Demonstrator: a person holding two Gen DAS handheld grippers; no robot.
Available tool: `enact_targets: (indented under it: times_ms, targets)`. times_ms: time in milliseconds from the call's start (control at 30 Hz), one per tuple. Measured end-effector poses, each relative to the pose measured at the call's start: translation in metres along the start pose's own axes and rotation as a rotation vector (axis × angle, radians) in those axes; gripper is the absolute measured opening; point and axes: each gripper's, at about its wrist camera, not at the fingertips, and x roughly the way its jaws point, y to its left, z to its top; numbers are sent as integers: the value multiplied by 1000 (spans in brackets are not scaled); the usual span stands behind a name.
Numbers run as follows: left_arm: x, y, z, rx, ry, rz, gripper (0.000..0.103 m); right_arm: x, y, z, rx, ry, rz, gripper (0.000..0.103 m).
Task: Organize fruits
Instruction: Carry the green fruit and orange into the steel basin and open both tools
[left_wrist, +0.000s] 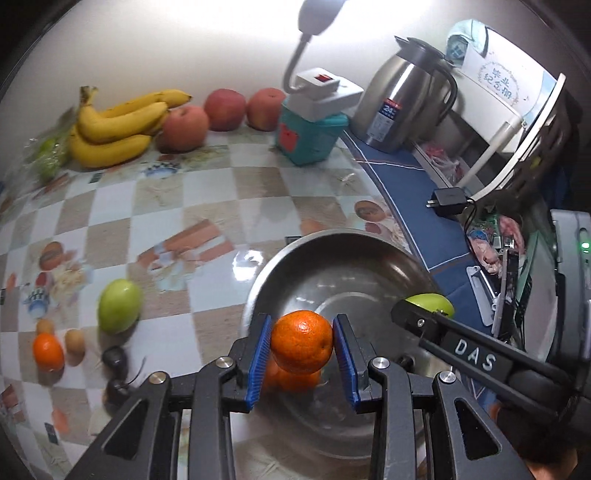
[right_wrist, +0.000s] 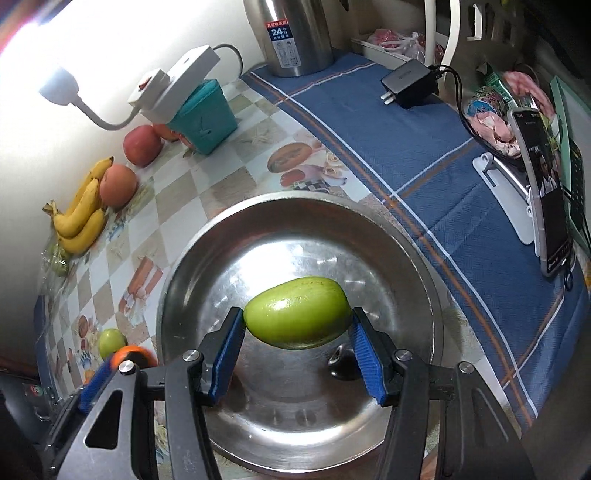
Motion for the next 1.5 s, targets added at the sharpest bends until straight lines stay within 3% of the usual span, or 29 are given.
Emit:
enact_targets:
  times_ms: [200, 767, 1167, 1500]
  targets:
    - [24, -6, 9, 15, 21, 22, 37, 5, -3, 6, 4, -7, -21, 59]
    - [68, -8, 1, 30, 109, 54, 37, 50, -22, 5, 75, 103, -75, 59]
    - [65, -2, 1, -10, 121, 15, 39, 53, -21, 4, 75, 118, -76, 60]
    - [39, -2, 11, -39, 75, -33, 45, 34, -20, 10, 84, 65, -49, 61]
